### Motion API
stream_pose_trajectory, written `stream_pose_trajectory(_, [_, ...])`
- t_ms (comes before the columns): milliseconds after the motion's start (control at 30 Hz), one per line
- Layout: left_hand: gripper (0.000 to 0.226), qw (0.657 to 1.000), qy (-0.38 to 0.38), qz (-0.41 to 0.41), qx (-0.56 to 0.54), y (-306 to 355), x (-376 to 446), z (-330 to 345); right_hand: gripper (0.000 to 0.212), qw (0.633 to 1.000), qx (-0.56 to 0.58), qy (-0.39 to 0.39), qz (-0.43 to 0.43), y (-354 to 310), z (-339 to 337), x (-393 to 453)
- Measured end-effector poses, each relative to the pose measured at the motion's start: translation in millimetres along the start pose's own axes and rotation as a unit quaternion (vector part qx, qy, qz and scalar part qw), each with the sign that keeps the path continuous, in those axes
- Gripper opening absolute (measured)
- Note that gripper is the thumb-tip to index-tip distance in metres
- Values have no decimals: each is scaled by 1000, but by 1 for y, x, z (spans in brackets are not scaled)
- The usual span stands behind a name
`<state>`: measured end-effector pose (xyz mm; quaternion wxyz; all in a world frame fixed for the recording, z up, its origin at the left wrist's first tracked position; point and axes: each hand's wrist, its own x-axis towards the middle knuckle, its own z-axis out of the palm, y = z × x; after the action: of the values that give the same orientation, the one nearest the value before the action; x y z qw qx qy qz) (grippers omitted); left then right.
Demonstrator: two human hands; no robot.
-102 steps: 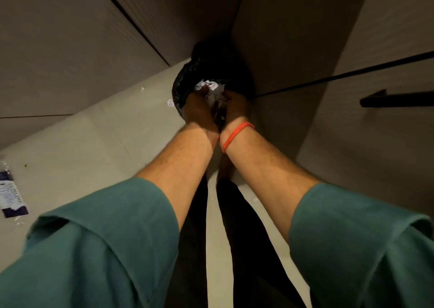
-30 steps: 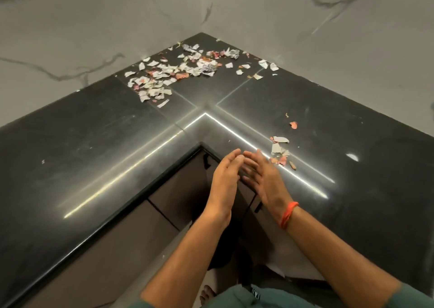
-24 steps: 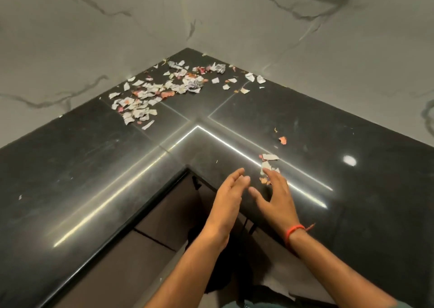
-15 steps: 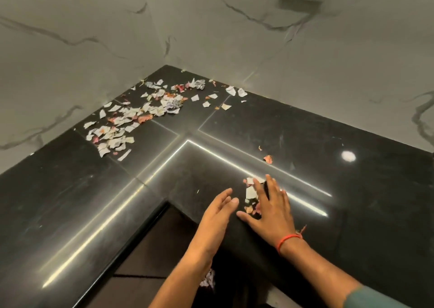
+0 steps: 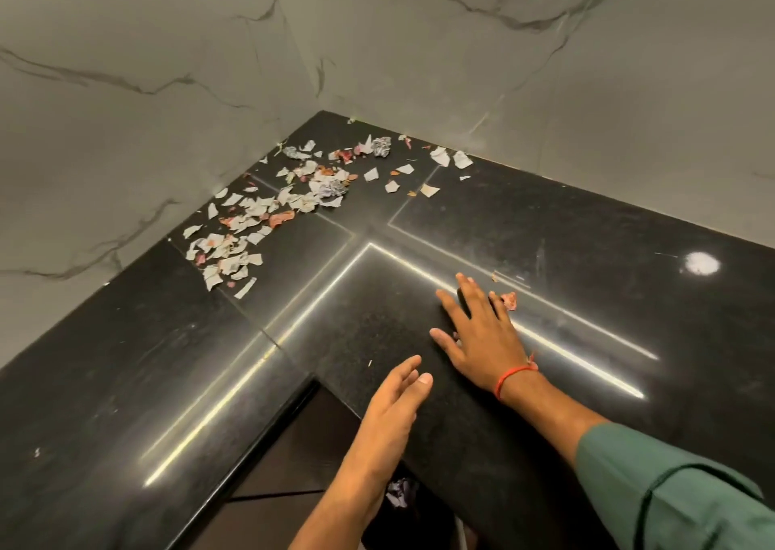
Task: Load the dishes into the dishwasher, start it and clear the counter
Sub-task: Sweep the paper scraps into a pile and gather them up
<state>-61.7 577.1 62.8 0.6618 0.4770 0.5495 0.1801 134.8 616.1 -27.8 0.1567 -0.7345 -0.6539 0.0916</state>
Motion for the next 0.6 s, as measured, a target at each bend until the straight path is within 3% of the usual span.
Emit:
stream_pose_trajectory(133, [61, 1000, 7, -6, 19, -1, -3, -8, 63, 982, 163, 88, 45, 19, -10, -2])
stream_pose_trajectory(233, [40, 999, 11, -13, 43, -7, -5, -14, 56, 982, 119, 107, 105, 54, -25, -7])
stream_pose_trajectory(333, [32, 998, 9, -20, 53, -12, -2, -12, 62, 986, 18, 21, 163, 76, -34, -10])
stream_pose_trajectory(433, [28, 998, -8, -18, 57, -13, -1, -6, 72, 990, -53, -47, 124, 64, -28, -10])
stream_pose_trajectory(600, [34, 996, -33, 10, 79, -8, 2, -7, 83, 993, -49, -111, -13, 2, -14, -32])
